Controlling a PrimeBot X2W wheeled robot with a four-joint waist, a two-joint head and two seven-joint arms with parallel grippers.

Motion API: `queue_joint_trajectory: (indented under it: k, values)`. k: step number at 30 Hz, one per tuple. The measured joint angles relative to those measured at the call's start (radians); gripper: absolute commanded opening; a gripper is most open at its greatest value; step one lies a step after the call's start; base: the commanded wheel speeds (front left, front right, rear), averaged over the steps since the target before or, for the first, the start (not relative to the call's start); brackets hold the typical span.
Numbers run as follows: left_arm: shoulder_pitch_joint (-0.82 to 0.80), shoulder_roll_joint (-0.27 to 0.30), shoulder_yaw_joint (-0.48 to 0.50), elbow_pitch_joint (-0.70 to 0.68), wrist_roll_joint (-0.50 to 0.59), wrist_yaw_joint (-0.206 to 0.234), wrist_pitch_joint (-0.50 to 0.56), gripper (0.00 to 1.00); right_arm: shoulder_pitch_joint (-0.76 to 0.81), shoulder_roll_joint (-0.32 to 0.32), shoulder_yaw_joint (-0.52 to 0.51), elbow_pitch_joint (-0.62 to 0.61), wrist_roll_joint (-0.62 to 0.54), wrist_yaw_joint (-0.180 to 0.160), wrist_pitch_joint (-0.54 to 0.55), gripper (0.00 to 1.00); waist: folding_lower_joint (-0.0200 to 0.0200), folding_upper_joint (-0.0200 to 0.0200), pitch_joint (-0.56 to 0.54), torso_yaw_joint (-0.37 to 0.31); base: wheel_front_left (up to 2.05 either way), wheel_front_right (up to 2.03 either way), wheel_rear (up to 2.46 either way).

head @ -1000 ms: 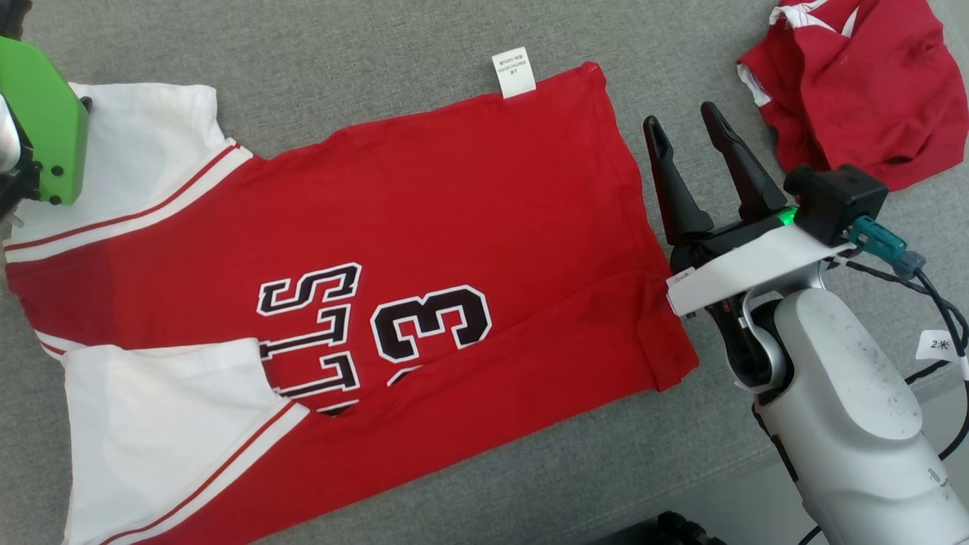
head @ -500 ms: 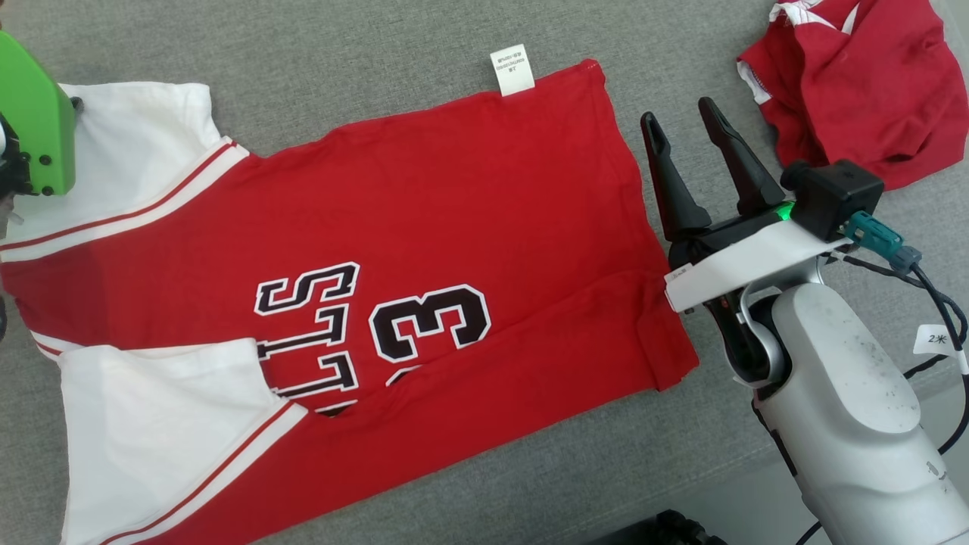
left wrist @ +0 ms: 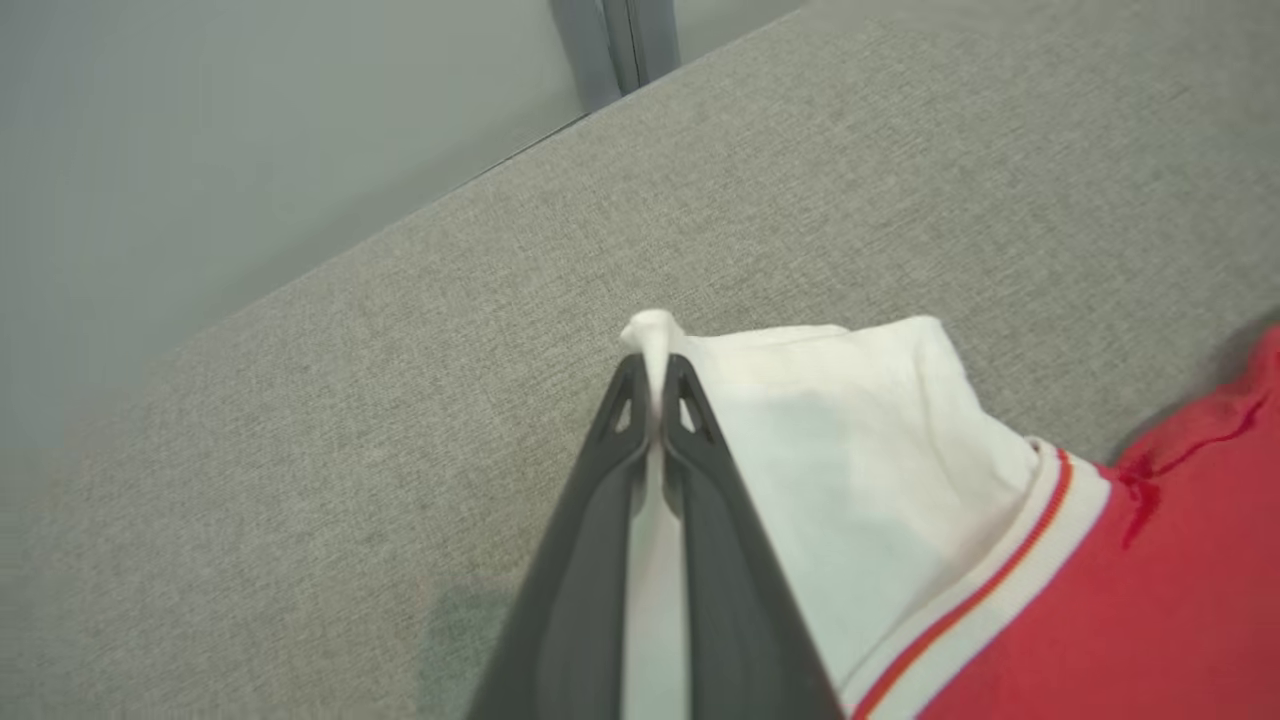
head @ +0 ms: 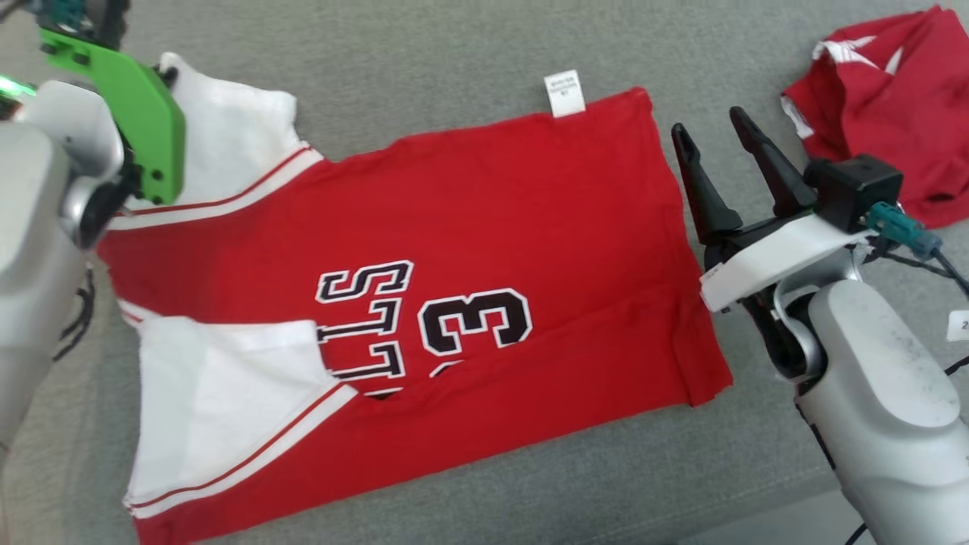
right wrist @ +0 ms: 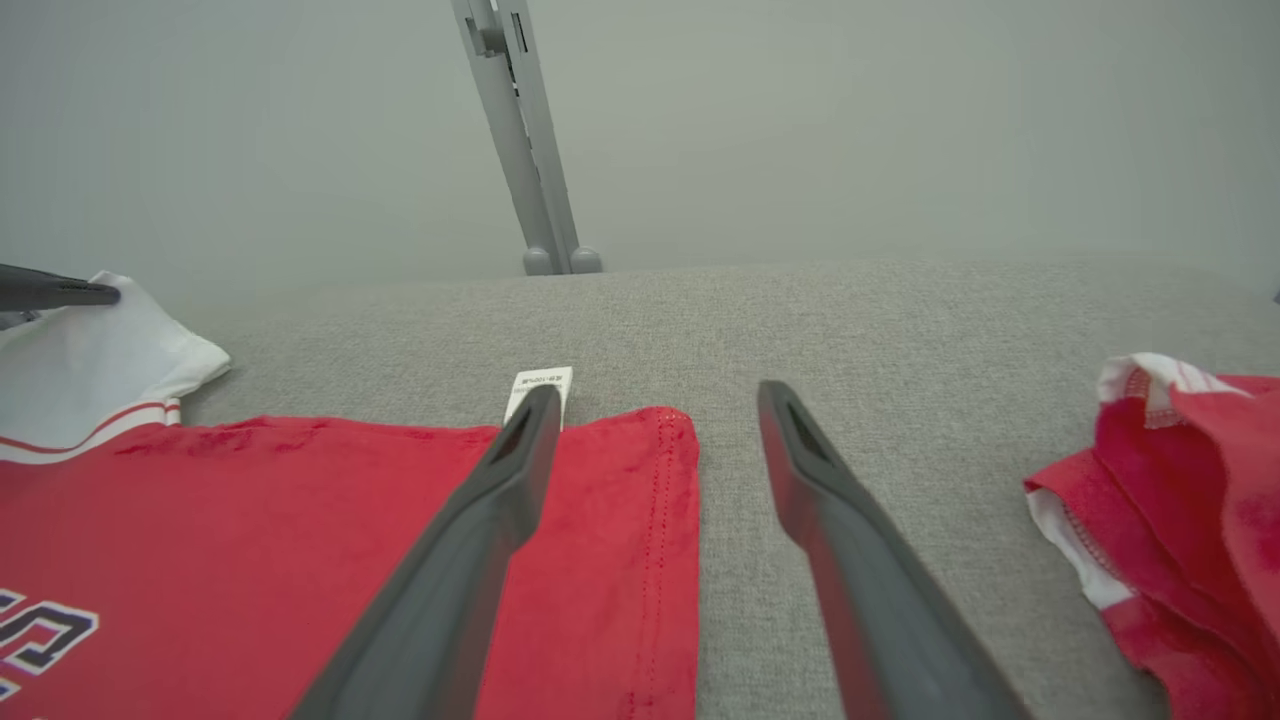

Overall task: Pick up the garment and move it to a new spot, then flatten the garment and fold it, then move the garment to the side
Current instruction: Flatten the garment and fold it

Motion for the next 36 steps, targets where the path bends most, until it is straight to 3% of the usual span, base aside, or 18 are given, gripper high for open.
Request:
queue_joint_trajectory:
  k: [6, 11, 19, 26, 36]
  values:
    - [0.063, -0.017, -0.049, -0.119, -0.018, 0.0, -0.144, 0.0, -0.033, -0.083, 0.006, 0.043, 0.042, 0.0, 0.109, 1.0, 0.0, 0.0, -0.058, 0.085, 0.0, 0.0, 0.0]
    - [0.13, -0.013, -0.067, -0.202, -0.017, 0.002, -0.213, 0.0, -0.08, -0.174, 0.096, 0.111, 0.042, 0.0, 0.213, 1.0, -0.0001, 0.0, -0.102, 0.16, 0.0, 0.0, 0.0]
    - [0.237, -0.009, -0.078, -0.357, -0.011, 0.06, -0.267, 0.0, -0.158, -0.28, 0.211, 0.286, 0.138, 0.0, 0.366, 1.0, -0.0001, 0.0, -0.157, 0.277, 0.0, 0.0, 0.0]
    - [0.255, -0.007, -0.087, -0.432, -0.017, 0.086, -0.251, 0.0, -0.229, -0.332, 0.288, 0.394, 0.198, 0.0, 0.394, 1.0, -0.0001, 0.0, -0.164, 0.353, 0.0, 0.0, 0.0]
    - [0.236, -0.029, -0.101, -0.454, 0.0, 0.091, -0.247, 0.0, -0.317, -0.343, 0.396, 0.49, 0.253, 0.001, 0.383, 1.0, -0.0001, 0.0, -0.096, 0.375, 0.0, 0.0, 0.0]
